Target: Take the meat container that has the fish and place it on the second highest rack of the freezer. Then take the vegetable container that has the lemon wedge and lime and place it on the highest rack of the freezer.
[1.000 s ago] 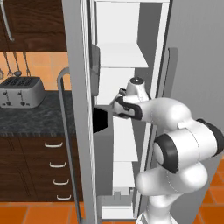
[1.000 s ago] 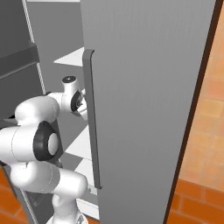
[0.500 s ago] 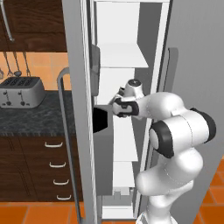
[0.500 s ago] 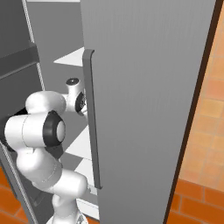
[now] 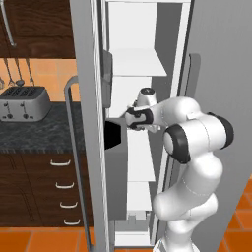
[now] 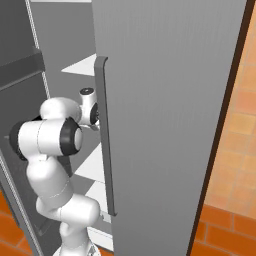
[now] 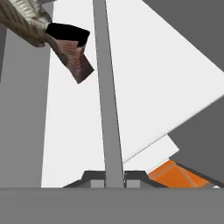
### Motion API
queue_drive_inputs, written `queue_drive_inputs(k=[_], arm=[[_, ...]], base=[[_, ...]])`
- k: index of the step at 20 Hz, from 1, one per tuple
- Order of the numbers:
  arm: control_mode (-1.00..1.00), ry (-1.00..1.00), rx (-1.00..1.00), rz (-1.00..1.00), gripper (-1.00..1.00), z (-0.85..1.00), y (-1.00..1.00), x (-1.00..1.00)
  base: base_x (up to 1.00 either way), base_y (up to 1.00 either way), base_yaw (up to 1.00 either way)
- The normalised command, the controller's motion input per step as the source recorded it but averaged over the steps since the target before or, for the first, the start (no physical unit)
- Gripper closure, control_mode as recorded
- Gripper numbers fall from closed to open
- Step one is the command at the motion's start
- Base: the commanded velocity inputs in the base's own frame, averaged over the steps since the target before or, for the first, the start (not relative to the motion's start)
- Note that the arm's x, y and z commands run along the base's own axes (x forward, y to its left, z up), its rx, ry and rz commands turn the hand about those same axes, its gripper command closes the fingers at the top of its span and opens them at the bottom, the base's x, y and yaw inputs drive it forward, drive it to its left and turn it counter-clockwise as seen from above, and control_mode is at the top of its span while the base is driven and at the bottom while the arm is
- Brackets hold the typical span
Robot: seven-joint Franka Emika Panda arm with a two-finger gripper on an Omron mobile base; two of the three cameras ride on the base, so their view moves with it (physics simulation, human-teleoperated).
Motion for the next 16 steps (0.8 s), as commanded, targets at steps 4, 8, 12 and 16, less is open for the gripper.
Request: queue_drive_inputs(k=[4, 8, 12, 16], arm=[[-1.0, 0.01, 0.0, 0.0, 1.0, -0.23, 0.04, 0.26], [-1.0, 0.0, 0.0, 0.0, 1.0, -0.07, 0.04, 0.48], [-1.0, 0.0, 0.0, 0.01, 1.0, -0.16, 0.06, 0.4], [-1.0, 0.0, 0.0, 0.0, 1.0, -0.29, 0.07, 0.17]], base=[[0.0, 0.0, 0.0], [0.0, 0.0, 0.0], [0.0, 0.0, 0.0], [0.0, 0.0, 0.0]])
